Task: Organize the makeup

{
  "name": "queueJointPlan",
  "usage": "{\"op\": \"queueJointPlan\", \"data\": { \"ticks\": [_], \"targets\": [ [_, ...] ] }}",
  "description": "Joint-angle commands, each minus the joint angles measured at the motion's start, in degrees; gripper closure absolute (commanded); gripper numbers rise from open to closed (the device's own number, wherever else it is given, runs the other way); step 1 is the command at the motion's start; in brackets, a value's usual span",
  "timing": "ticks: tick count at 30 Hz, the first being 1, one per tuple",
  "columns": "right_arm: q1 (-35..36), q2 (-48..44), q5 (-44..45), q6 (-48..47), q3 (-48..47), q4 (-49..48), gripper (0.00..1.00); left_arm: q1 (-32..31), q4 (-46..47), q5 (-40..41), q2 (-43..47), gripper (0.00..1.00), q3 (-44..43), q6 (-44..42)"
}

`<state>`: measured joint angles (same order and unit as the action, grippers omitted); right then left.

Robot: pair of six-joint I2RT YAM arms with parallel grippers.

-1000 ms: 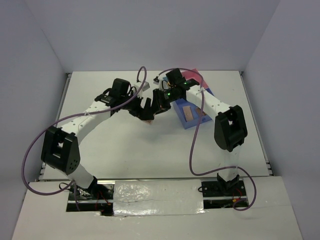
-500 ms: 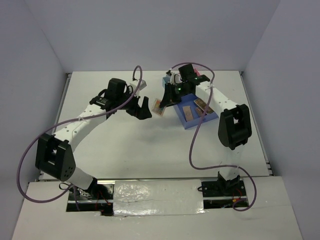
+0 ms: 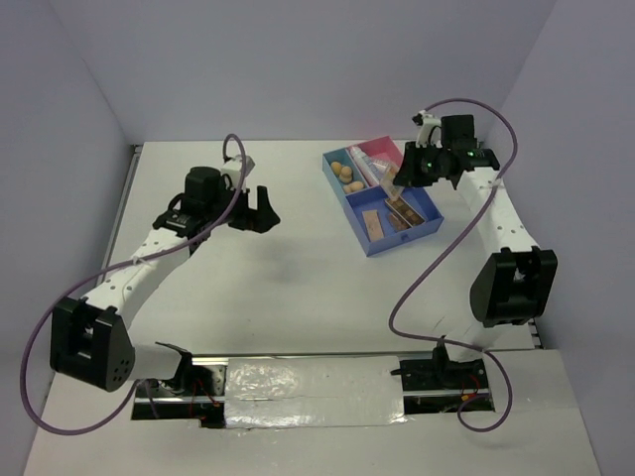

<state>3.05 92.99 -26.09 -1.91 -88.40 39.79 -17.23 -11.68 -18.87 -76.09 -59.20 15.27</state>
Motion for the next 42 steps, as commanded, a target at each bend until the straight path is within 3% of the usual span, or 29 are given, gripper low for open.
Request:
{"op": "queueJointPlan", "data": {
  "ticks": [1, 7, 14, 18, 24, 29, 30, 35, 42],
  "targets": [
    [-0.9, 1.4, 0.4, -4.8, 2.5, -0.1, 0.95, 1.8, 7.7, -0.3, 3.2, 0.01, 2.4, 4.4],
    [-1.3, 5.6, -7.6, -7.5, 4.8, -1.6, 0.85, 3.4, 9.4, 1.0, 6.5, 0.01, 3.8, 5.7],
    [-1.5, 14.3, -14.5, -8.7, 1.2, 0.5, 0.73, 4.6, 9.2, 0.8, 9.7, 0.01, 6.5, 6.1],
    [-1.5, 15.8, -13.5, -9.0, 0.3, 1.3, 0.46, 5.0, 9.8, 1.3, 11.5, 0.01, 8.1, 7.0],
    [-2.3, 13.2, -10.1, -9.9, 0.5, 1.7, 0.3, 5.9, 10.3, 1.8, 14.0, 0.01, 8.2, 8.2],
    [-2.3, 5.8, -5.8, -13.8, -0.5, 3.2, 0.16, 7.3, 10.4, 1.1, 14.1, 0.01, 6.8, 9.1],
    [-2.3, 3.3, -4.5, -14.5, -1.2, 3.4, 0.01, 7.6, 10.5, 0.8, 14.0, 0.01, 6.7, 9.3],
    [-1.2, -4.1, -1.3, -18.5, -4.6, 6.1, 0.01, 8.6, 11.2, -2.7, 13.0, 0.01, 4.9, 12.0],
    [0.2, -12.9, 11.0, -18.5, -4.9, 2.8, 0.0, 8.8, 9.6, -3.5, 13.0, 0.01, -1.0, 10.6]
  ]
}}
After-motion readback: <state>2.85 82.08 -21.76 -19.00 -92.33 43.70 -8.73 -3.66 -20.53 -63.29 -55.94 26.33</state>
